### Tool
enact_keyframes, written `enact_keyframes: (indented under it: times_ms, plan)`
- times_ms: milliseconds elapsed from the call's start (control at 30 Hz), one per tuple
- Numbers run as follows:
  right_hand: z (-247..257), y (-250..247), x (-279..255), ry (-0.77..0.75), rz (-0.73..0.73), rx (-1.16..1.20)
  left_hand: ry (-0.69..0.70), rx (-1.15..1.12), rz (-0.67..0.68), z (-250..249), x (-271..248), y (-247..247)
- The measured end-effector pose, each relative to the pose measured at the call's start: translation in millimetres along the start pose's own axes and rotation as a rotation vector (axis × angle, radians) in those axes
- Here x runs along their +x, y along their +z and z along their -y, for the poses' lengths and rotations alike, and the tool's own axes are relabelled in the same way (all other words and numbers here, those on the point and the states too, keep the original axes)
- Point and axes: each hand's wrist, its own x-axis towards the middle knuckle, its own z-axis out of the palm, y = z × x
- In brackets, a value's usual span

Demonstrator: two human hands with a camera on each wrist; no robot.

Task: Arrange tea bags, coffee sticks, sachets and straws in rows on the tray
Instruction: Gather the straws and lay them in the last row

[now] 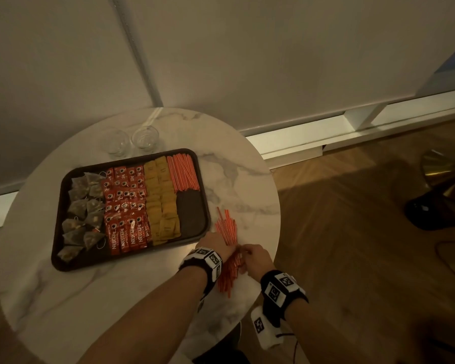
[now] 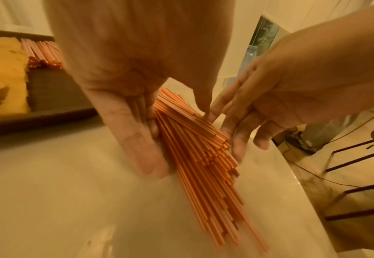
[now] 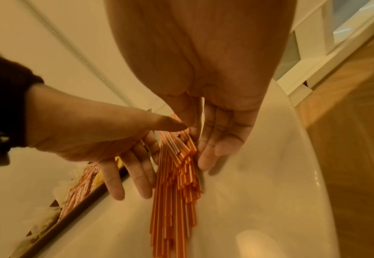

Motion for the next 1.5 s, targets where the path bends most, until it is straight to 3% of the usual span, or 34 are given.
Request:
enact_keyframes:
  times_ms: [267, 533, 700, 1067, 1200, 1333, 1433, 1500]
  plan:
    - [-6, -8, 5, 0.066, 0.024, 0.115, 0.003, 0.127, -0.035, -2, 1, 3]
    - [3, -12, 4, 0.039, 0.048, 0.092, -0.013, 0.19, -0.078, 4, -1, 10]
    - [5, -21, 1, 0.015, -0.047, 0.012, -0.037, 0.128, -0.101, 12, -2, 16]
    - [6, -32, -1, -0.048, 0.004, 0.044, 0.0, 0.02, -0.124, 40, -14, 15]
    - [15, -29, -10, -0.272, -0.014, -0.088, 0.076, -0.002, -0.097, 58, -25, 9]
    - [41, -21, -21, -0.777, -0.055, -0.589, 0.148, -0.033, -0.036, 80, -38, -5]
    - [64, -9, -16, -0.969, -0.054, -0.909, 0.205, -0.075, 0.03, 94, -50, -18]
    - [81, -1, -12, -1.014, 0.004, -1.107, 0.229, -0.102, 0.047, 103, -57, -25]
